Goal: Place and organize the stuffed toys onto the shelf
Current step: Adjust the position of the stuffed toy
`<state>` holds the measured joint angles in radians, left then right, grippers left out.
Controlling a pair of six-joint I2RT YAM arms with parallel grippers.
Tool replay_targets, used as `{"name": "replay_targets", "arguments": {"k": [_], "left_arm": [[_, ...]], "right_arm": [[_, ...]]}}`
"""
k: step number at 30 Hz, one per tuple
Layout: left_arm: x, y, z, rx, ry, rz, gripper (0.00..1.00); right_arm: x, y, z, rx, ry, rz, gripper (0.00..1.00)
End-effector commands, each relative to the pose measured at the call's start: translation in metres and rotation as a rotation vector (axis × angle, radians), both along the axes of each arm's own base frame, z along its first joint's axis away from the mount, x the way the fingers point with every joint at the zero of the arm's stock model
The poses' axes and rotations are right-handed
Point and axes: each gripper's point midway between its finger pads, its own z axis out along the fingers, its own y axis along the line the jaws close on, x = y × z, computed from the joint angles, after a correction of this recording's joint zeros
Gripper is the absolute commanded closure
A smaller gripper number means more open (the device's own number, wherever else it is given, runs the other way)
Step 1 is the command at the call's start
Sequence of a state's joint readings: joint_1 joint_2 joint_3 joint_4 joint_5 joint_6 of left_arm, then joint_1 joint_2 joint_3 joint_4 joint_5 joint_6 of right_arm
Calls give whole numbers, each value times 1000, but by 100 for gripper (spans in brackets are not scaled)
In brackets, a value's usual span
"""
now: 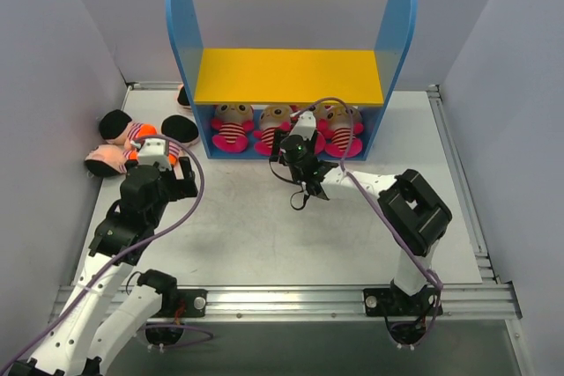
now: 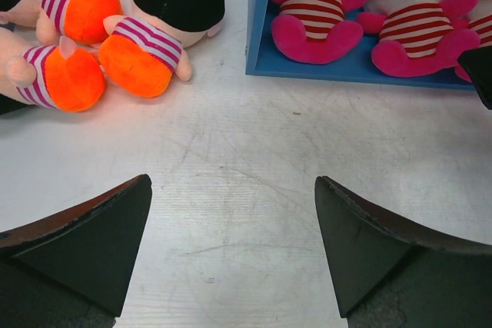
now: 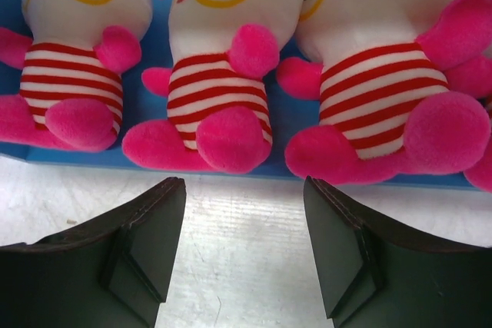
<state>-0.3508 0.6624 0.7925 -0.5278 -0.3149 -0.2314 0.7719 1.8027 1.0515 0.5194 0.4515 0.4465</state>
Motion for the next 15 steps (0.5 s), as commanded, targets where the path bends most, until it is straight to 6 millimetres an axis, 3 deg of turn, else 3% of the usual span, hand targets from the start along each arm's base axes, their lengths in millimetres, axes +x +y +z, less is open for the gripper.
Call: {"name": "replay_targets", "arguments": {"k": [1,11,15], "left_arm": [[-1,3,7,23,-29,7,5],[-2,0,8,27,-36,-7,5],[-2,-1,8,27,-36,-12,5]], "right_arm": [[23,8,29,79,-84,-45,38],[39,20,13,101,-65,-51,46],[43,21,5,114,-55,-57,56]]}}
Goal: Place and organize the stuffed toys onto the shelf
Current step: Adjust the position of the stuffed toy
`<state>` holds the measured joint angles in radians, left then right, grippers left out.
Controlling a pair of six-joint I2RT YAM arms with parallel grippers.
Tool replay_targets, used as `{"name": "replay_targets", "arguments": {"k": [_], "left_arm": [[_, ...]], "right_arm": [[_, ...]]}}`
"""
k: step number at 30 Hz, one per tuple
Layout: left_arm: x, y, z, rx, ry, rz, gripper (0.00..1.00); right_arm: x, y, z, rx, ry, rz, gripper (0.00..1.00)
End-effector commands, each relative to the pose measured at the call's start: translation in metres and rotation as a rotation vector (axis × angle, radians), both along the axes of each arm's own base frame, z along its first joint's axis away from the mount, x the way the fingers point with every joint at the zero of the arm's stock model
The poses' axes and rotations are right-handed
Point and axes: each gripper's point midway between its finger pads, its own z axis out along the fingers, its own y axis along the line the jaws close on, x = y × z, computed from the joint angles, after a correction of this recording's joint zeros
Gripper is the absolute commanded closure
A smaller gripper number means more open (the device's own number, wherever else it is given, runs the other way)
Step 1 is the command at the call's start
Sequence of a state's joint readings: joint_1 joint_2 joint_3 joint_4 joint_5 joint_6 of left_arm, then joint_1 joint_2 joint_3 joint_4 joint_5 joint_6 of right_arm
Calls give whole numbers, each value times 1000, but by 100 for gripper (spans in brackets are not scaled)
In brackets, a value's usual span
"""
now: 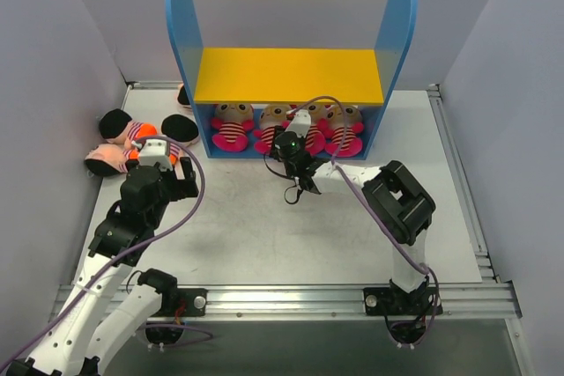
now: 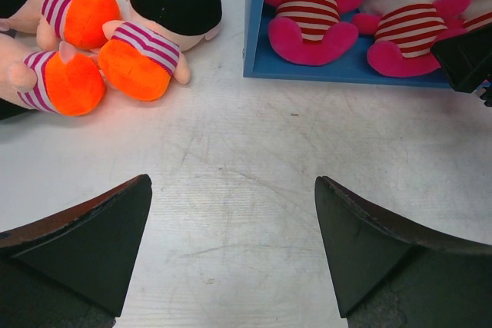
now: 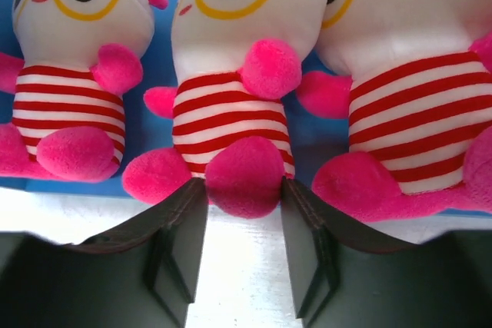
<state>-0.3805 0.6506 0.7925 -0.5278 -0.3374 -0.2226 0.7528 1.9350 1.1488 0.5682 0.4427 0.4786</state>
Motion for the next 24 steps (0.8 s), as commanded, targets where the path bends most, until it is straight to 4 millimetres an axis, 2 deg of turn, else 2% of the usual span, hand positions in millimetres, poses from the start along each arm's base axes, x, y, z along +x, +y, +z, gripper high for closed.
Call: {"name": "replay_targets", "arguments": {"k": [1,11,21,24], "left_arm": [[0,2,5,15,-22,0,5],[-1,0,5,13,-23,-6,5],[-1,0,5,12,-22,-8,5],[-1,0,5,12,-22,-8,5]], "right_arm": [[17,3,19,78,-53,-42,59],[18,17,27,234,-76,36,99],[17,26,37,412,-115,131,100],[13,26,32,448,-109,165,100]]}}
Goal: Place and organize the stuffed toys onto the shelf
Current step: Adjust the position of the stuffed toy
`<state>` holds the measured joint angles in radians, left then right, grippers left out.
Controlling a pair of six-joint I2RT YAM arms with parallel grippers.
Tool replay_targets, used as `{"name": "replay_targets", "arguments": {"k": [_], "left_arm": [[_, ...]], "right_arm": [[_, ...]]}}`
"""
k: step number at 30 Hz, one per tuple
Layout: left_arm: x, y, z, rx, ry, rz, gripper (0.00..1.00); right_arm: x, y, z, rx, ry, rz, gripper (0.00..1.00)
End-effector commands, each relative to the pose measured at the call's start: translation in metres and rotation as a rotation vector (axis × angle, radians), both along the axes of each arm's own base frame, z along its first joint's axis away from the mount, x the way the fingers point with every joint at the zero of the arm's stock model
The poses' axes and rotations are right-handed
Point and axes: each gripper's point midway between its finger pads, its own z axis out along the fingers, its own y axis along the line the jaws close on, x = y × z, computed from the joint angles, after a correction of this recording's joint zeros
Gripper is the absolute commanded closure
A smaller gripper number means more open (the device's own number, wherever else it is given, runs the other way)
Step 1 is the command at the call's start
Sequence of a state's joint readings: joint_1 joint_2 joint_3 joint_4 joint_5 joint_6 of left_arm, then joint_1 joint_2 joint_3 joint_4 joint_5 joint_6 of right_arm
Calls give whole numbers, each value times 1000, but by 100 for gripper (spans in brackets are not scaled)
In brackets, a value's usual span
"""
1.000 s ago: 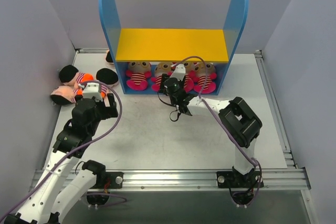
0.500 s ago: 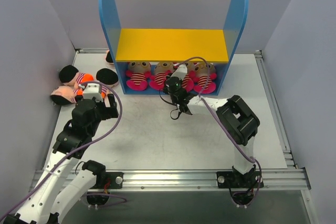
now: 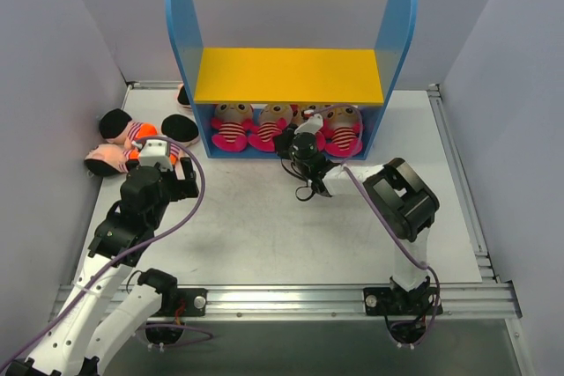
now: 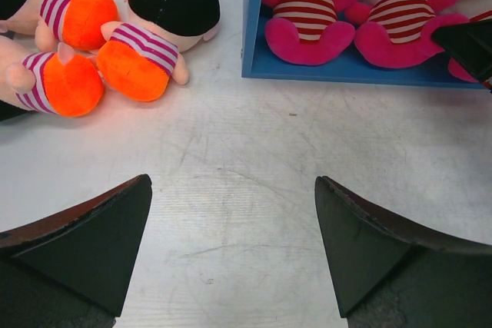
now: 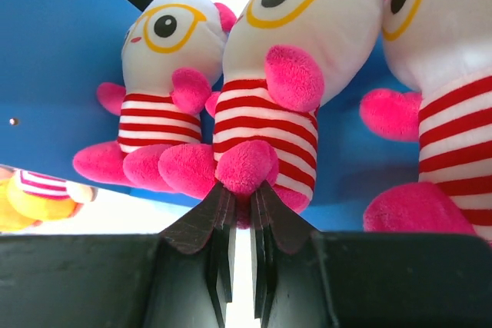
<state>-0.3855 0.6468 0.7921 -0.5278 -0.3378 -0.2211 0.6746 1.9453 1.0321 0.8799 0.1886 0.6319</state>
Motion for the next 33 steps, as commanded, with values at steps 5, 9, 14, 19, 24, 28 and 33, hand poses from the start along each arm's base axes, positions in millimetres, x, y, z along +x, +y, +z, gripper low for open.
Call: {"name": "replay_targets", "arguments": {"k": [5,9,14,19,24,28,33], "left_arm": [[0,0,4,10,-17,-4,5],[0,0,4,10,-19,-6,5],[0,0,4,9,-17,-7,5],[0,0,5,8,-20,-8,5],[0,-1,4,8,-18,-10,5],[-1,-2,5,6,-19,-16,5],[0,-1,4,7,-18,-13,5]], "right_arm": [[2,1,11,107,-46,6,100],[4,-15,-1,74,5,-77,100],[9,-18,-11,44,50,-94,100],[13,-13,-16,32,72,-85,97],[15,-11,-16,21,79,-83,92],[19,-5,-13,13,75,-64,91],[18,-6,-15,-5,87,-64,88]]}}
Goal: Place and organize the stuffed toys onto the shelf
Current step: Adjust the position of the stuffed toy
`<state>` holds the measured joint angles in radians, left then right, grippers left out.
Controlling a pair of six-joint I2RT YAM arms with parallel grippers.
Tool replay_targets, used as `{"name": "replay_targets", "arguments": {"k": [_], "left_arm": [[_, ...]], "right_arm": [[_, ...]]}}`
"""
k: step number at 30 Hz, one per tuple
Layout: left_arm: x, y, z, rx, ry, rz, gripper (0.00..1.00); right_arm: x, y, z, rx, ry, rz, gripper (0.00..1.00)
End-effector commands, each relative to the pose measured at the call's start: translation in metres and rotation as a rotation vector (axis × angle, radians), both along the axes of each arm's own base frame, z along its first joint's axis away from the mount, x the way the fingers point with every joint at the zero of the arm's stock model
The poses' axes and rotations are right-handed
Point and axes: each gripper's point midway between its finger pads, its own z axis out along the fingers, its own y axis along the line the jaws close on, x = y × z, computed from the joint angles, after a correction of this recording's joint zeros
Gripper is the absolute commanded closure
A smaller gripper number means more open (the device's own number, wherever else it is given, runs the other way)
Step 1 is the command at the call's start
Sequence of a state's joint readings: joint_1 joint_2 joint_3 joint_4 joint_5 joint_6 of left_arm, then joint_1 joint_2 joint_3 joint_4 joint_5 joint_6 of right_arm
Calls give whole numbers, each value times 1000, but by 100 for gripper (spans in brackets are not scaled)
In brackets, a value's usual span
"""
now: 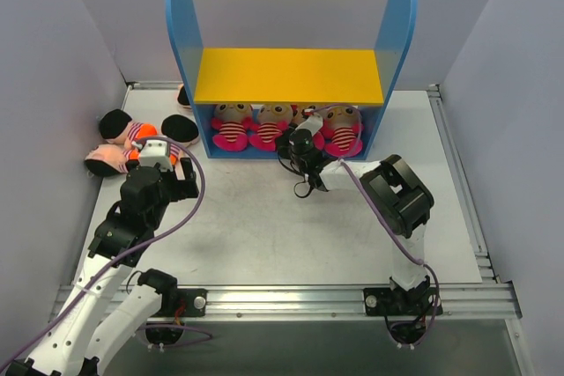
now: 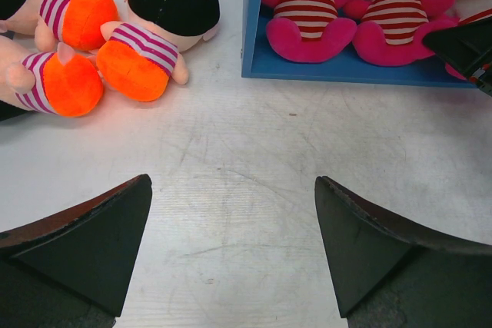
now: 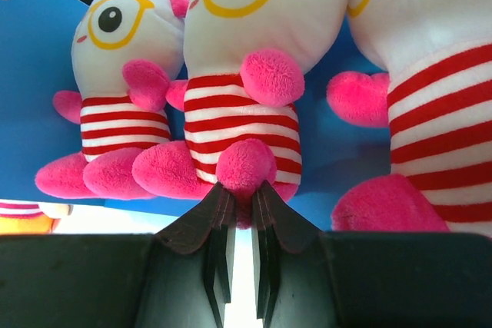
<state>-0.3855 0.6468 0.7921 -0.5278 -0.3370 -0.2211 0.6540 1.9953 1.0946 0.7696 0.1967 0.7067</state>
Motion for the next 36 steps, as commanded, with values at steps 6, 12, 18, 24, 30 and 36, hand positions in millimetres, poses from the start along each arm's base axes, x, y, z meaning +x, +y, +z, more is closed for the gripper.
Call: {"name": "replay_targets", "arguments": {"k": [6,12,18,24,30,36], "left_arm": [[0,-1,4,7,-17,-14,5],[0,-1,4,8,-16,-14,5],[0,-1,4,8,-18,-12,5],[0,0,4,5,-20,-10,5],[-1,0,6,2,-28,-12,5],[-1,0,6,-1,-31,-13,5]], "right_arm": [[2,-11,9,-37,-7,-33,87],[0,-11,17,-57,-19,-25,73],[-3,-7,36,-79,-55,-14,60],[-10,-6,58,-125,-96,-9,53],[-27,-14,69,-181,-110,7,50],[-45,-39,77,-253,-118,5,50]]}}
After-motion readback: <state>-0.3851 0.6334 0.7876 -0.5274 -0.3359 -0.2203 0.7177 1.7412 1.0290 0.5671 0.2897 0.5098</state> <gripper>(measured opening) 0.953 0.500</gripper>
